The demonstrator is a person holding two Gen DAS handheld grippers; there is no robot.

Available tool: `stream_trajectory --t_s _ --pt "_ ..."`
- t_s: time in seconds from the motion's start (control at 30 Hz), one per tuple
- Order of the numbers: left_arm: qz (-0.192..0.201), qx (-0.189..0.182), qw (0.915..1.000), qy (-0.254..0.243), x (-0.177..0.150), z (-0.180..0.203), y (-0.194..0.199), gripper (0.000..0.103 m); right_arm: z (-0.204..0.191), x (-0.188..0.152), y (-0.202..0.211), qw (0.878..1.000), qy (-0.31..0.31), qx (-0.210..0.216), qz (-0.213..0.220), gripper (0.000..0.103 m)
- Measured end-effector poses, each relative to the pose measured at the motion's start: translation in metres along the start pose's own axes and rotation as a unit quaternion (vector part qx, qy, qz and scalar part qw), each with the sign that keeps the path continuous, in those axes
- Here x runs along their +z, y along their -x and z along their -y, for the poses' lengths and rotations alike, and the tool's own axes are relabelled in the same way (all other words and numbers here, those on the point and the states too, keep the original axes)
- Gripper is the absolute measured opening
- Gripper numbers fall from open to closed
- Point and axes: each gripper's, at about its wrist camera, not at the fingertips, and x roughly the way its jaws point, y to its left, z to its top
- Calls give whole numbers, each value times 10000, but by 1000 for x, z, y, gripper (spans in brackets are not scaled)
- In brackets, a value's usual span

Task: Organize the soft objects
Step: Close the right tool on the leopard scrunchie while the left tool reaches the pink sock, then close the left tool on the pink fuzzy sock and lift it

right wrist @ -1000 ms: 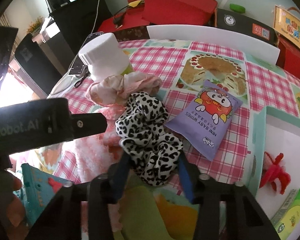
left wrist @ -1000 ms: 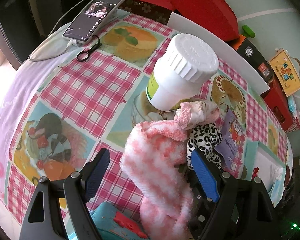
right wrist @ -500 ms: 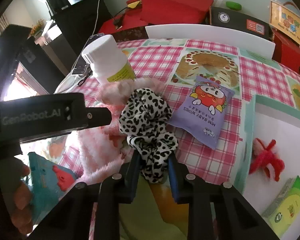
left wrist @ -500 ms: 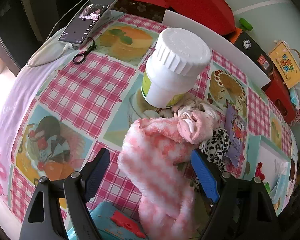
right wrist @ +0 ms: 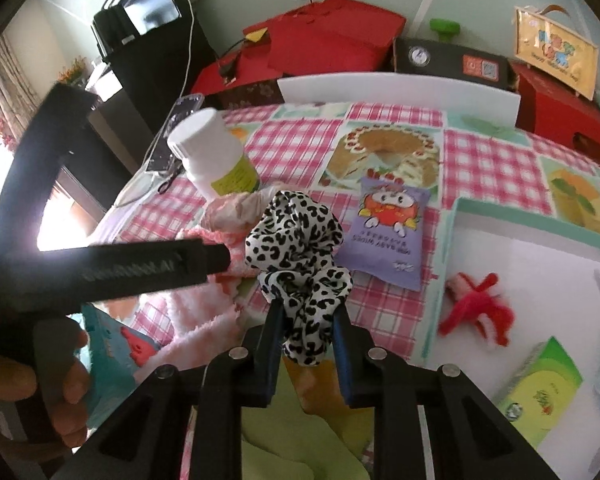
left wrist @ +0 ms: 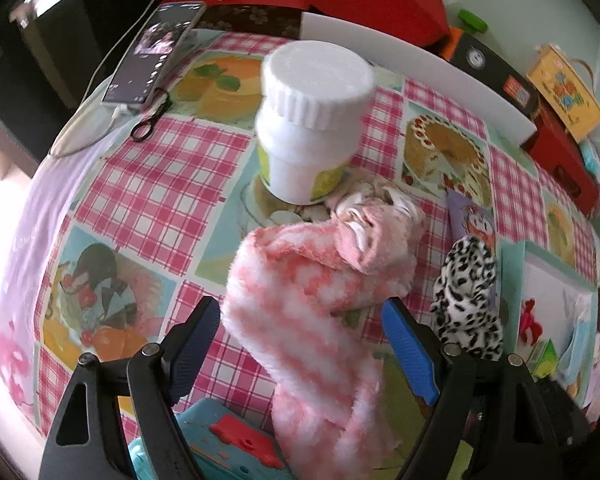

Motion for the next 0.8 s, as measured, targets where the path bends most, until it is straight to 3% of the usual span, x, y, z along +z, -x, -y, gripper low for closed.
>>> stream_trajectory --t_s 0.1,0.23,0.8 --pt "-97 90 9998 -174 -2 7 -4 71 4 0 7 10000 -31 -22 75 25" --pt "-208 368 9983 -399 -5 14 -11 68 10 2 14 9998 -106 -9 187 25" --pt "-182 756 9930 -891 -14 43 -22 26 24 1 15 9993 -350 12 159 25"
